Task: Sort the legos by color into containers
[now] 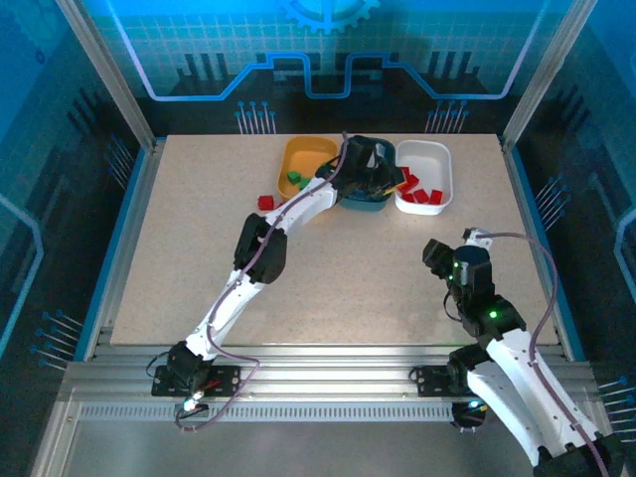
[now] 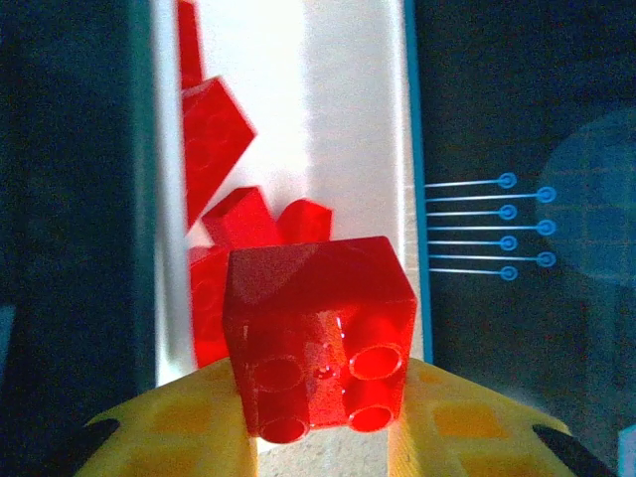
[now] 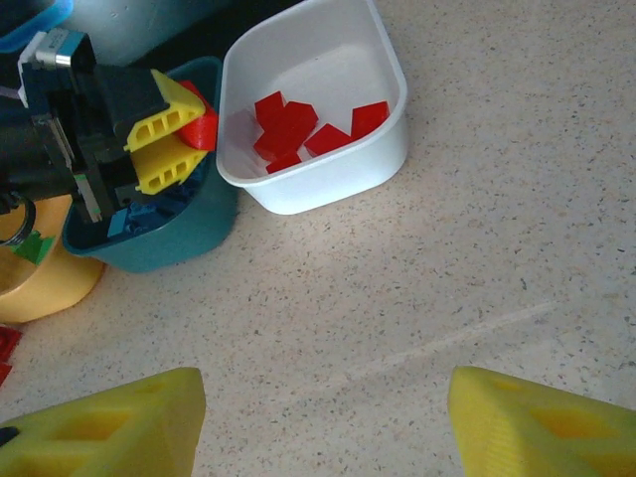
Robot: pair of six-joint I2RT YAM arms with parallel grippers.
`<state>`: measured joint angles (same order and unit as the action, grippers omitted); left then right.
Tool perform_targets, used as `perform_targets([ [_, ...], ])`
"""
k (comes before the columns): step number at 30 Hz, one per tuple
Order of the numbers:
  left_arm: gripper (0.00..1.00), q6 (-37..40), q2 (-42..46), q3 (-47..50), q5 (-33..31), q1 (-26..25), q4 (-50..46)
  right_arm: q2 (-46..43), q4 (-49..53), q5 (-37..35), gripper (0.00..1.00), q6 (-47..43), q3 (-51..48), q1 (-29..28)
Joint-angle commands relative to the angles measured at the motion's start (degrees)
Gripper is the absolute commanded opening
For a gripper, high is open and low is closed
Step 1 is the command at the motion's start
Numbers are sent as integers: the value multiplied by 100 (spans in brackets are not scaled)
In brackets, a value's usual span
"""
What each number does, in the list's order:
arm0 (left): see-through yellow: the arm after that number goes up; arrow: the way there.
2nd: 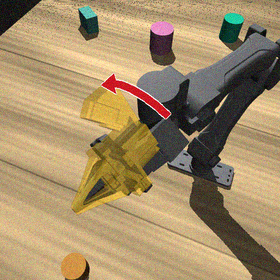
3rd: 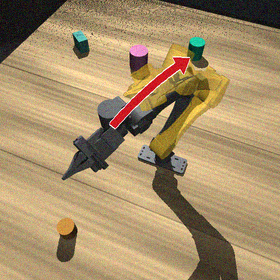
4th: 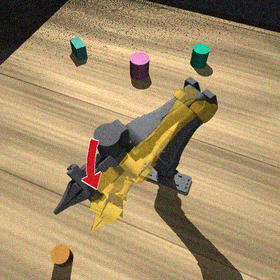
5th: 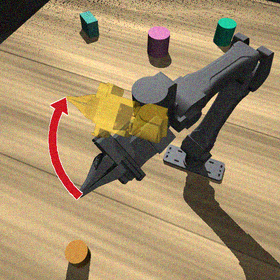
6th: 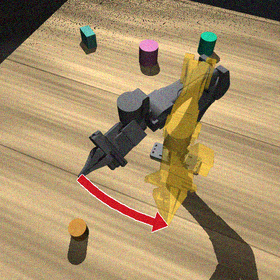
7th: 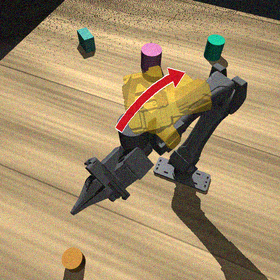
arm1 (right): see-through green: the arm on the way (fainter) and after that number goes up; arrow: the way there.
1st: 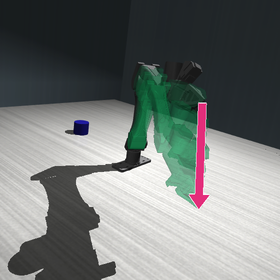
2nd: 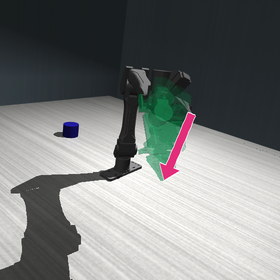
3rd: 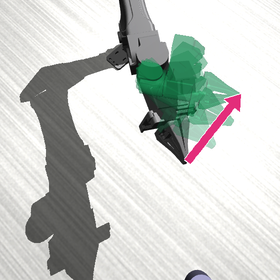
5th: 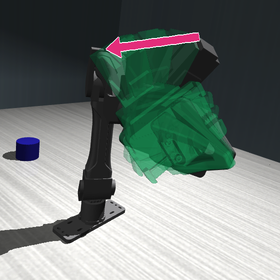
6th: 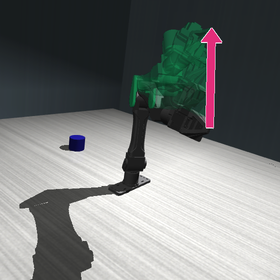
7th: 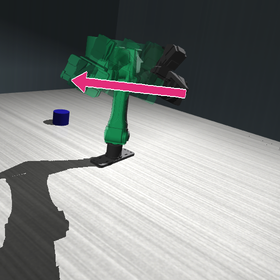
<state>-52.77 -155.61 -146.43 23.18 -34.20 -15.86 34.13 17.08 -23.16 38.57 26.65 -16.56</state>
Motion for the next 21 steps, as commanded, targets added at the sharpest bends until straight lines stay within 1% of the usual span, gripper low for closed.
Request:
perform_targets([
  [1,33,-187,-182,-314,191,-43,345,-9,-3,-54,67,-7,-3,-23],
  [4,39,-367,-412,-636,252,-70,434,-6,5,-4,67,-27,17,-17],
  [5,43,-421,-519,-861,272,-69,402,-2,-3,11,67,-29,16,-19],
  [6,54,-452,-602,-1056,293,-69,333,2,-4,21,67,-25,23,-14],
  [7,74,-478,-633,-1143,302,-57,286,6,12,30,67,-25,39,-20],
  [10,90,-361,-441,-948,394,-51,300,-18,50,27,68,-43,50,-11],
  [11,93,-297,-310,-810,417,-31,332,-29,50,29,68,-43,50,-11],
  [12,94,-266,-176,-675,446,-10,359,-44,50,24,68,-39,51,-8],
  [14,99,-101,301,-302,534,56,382,-61,41,43,68,-43,50,-11],
  [15,99,30,537,-50,507,85,365,-56,34,54,68,-43,43,-12],
  [19,99,679,2070,1477,242,241,466,-45,-7,127,68,-53,42,-6],
  [21,99,1242,2999,2418,-153,290,303,-46,-12,152,68,-60,42,-6],
])
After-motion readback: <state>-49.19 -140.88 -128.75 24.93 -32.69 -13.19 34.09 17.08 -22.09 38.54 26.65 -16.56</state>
